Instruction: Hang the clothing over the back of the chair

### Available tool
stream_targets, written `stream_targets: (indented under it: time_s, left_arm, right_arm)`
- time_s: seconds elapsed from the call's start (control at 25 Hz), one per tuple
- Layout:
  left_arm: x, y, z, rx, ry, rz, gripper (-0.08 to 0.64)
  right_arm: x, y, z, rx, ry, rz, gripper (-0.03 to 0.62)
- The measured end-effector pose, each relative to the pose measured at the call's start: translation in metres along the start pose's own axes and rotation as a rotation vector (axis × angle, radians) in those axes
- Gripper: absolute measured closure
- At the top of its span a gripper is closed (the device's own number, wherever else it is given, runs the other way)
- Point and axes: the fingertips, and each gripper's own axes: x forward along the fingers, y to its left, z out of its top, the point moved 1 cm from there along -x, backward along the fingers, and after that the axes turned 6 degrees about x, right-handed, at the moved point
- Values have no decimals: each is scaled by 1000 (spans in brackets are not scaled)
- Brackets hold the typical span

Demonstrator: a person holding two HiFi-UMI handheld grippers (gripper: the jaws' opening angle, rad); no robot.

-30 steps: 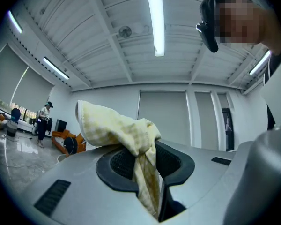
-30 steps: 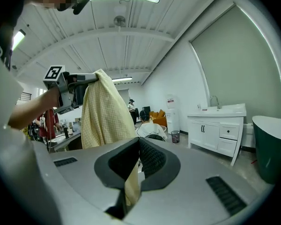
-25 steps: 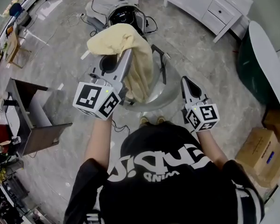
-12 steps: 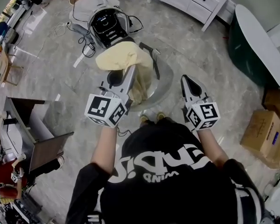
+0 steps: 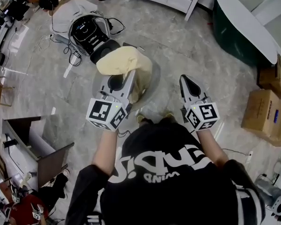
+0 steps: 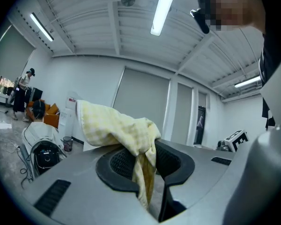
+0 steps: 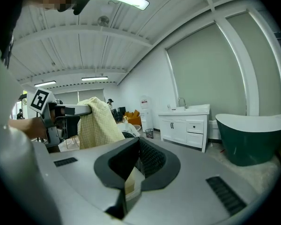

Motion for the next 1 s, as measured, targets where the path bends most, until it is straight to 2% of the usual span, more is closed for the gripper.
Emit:
stream_targets:
  time_s: [0.32,0.6,1.0]
  left_arm:
    - [26,-32,-10,12,28,-73,456]
    - [51,-67,-32,9,69,-174,456]
    - [86,-130,-67,-5,142,-343,456]
  right_arm:
    - [-12,-28,10,8,-30,-41,578]
    - [-20,-42,14,18,-46,-70,578]
    - [-50,-77,12,43,-56,-155,578]
